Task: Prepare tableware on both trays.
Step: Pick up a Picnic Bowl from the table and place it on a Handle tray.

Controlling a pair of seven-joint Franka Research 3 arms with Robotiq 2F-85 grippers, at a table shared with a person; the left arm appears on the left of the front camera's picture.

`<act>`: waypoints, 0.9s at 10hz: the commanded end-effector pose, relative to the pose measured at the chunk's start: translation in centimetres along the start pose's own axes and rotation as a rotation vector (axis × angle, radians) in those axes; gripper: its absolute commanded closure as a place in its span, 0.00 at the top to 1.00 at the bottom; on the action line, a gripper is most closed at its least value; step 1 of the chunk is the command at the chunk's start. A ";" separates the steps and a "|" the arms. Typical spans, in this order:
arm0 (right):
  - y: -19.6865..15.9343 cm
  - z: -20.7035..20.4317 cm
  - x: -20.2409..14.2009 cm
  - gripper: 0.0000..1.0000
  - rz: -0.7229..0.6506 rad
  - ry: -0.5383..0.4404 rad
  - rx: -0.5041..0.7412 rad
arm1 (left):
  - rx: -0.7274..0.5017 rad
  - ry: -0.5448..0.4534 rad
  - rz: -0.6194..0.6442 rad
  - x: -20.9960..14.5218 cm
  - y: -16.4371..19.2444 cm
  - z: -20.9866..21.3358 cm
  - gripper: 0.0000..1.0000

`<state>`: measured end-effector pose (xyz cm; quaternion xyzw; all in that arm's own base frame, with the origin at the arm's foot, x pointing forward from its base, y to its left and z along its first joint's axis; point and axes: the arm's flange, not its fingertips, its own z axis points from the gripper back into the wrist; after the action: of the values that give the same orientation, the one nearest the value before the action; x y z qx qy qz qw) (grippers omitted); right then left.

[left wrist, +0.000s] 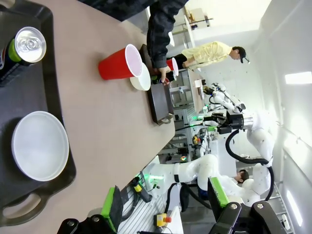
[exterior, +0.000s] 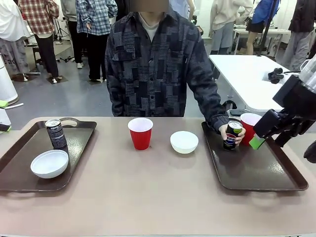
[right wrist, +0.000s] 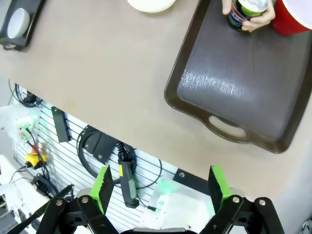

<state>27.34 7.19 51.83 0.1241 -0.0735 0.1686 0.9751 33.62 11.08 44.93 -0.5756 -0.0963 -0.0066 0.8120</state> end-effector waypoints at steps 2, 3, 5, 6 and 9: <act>-0.8 -6.2 -4.2 1.00 -0.015 0.013 0.002 | -0.016 -0.004 -0.005 0.0 -0.1 0.2 0.92; -0.8 -6.2 -4.3 1.00 -0.015 0.014 0.001 | -0.016 -0.004 -0.005 0.0 -0.1 0.2 0.92; -0.7 -6.4 -3.6 1.00 -0.045 -0.003 0.000 | -0.016 -0.004 -0.005 0.0 -0.1 0.2 0.92; -0.5 -7.0 -1.7 1.00 -0.087 -0.046 -0.017 | -0.016 -0.004 -0.005 0.0 -0.1 0.2 0.92; 1.0 -11.7 8.3 1.00 -0.229 -0.039 -0.095 | -0.016 -0.004 -0.005 0.0 -0.1 0.2 0.92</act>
<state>33.81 11.51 45.89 0.1014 -0.0906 0.0854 0.9870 33.60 11.08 44.93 -0.5758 -0.0962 -0.0067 0.8119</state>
